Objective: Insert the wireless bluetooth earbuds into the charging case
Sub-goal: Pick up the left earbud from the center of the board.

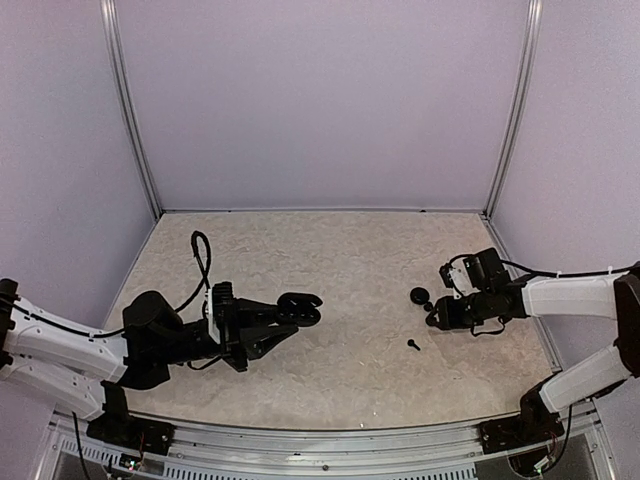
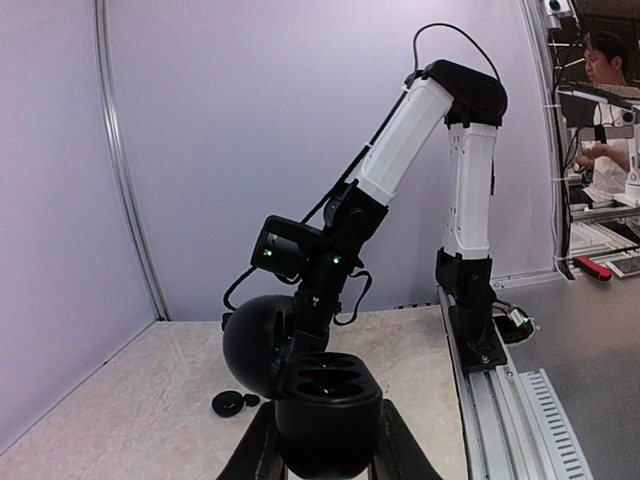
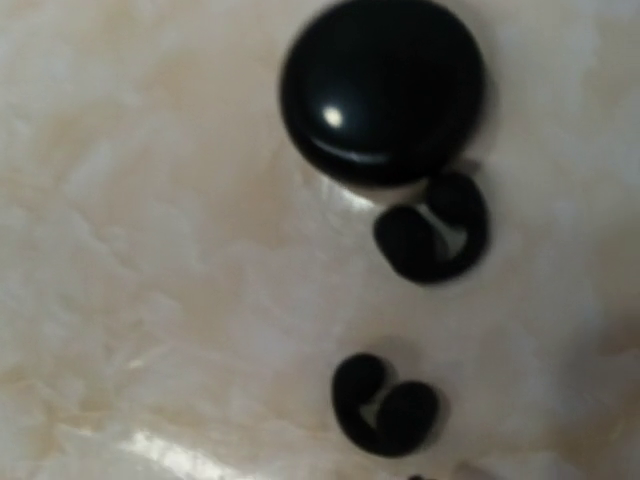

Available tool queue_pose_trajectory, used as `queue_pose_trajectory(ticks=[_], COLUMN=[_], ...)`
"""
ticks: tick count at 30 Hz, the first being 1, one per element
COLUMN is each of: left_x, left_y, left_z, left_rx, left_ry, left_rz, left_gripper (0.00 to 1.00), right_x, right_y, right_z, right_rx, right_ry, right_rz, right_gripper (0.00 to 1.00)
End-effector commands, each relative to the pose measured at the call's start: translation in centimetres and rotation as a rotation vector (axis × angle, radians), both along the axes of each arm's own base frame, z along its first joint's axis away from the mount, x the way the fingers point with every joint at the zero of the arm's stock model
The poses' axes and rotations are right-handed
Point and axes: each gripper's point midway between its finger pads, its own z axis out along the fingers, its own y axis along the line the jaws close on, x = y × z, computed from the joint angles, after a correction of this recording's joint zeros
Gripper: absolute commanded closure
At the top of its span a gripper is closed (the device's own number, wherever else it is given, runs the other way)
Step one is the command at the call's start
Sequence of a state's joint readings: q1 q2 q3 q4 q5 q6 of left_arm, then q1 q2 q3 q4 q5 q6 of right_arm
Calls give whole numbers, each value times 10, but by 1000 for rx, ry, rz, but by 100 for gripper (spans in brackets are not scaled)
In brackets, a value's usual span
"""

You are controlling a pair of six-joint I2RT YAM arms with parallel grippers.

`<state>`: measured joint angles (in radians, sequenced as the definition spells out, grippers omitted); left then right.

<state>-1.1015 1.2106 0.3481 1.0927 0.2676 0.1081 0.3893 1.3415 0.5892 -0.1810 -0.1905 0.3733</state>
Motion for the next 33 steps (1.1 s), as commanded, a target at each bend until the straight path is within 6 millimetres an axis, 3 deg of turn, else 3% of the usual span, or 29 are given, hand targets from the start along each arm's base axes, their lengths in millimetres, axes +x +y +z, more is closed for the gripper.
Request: queue_pose_trajectory(ticks=[1, 9, 18, 29, 33], left_x=[-14, -19, -19, -16, -16], left_y=[-2, -3, -2, 2, 3], left_z=[-1, 2, 3, 5, 4], left_rx=[58, 68, 71, 67, 67], left_ry=[-134, -154, -152, -151, -147], left_rz=[-26, -29, -17, 8, 11], left_gripper=[95, 95, 95, 95, 96], right_x=[4, 7, 15, 27, 29], right_y=[-7, -12, -9, -6, 3], right_z=[-13, -30, -33, -30, -17], right_rx=[-19, -64, -72, -117, -100], right_ry=[8, 25, 23, 15, -27], right_rz=[-34, -38, -29, 15, 69], right_gripper=[63, 66, 69, 87, 93])
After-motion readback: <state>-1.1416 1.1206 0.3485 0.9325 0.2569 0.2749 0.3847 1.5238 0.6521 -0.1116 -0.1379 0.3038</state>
